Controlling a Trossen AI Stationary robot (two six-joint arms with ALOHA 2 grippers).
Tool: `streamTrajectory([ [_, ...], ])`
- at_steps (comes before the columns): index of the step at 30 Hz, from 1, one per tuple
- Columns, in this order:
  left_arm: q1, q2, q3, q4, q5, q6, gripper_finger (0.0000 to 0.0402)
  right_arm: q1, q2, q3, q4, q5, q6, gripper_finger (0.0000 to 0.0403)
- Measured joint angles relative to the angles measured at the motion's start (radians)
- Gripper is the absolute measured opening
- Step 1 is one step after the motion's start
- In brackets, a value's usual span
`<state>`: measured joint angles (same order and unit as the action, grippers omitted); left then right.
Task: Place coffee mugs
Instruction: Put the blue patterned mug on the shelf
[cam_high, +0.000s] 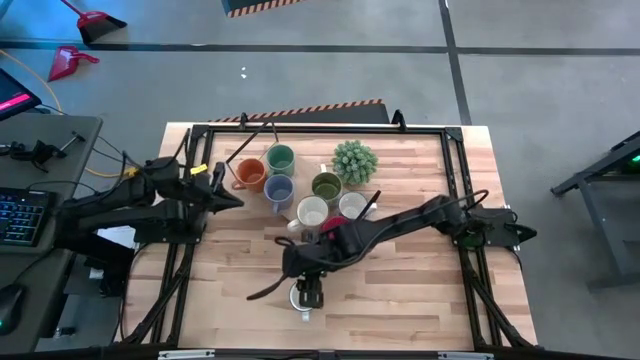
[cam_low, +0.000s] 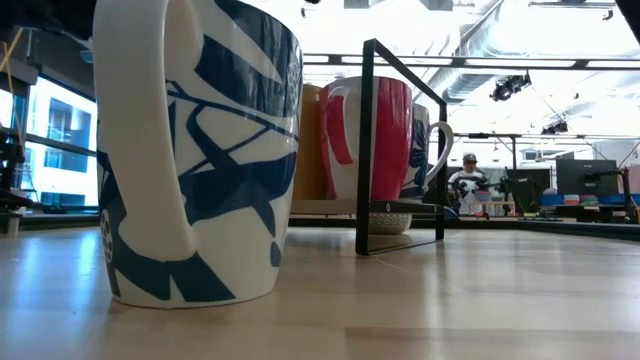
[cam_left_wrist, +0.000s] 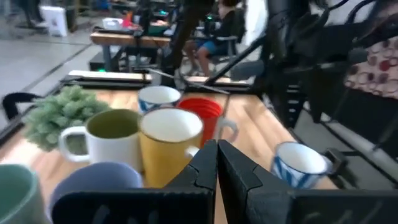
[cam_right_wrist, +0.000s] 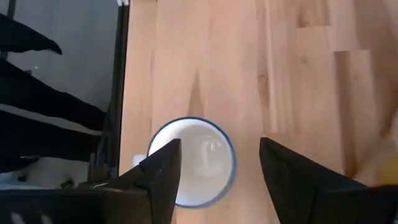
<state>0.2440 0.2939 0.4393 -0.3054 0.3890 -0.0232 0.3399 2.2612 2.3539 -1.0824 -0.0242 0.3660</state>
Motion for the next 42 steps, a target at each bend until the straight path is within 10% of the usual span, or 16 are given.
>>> streamTrajectory([
  [42,-0.001,-0.035,0.000,-0.035,0.047,-0.066,0.0000,0.027,0.183,-0.048,0.063,-0.003,0.063,0.0196],
])
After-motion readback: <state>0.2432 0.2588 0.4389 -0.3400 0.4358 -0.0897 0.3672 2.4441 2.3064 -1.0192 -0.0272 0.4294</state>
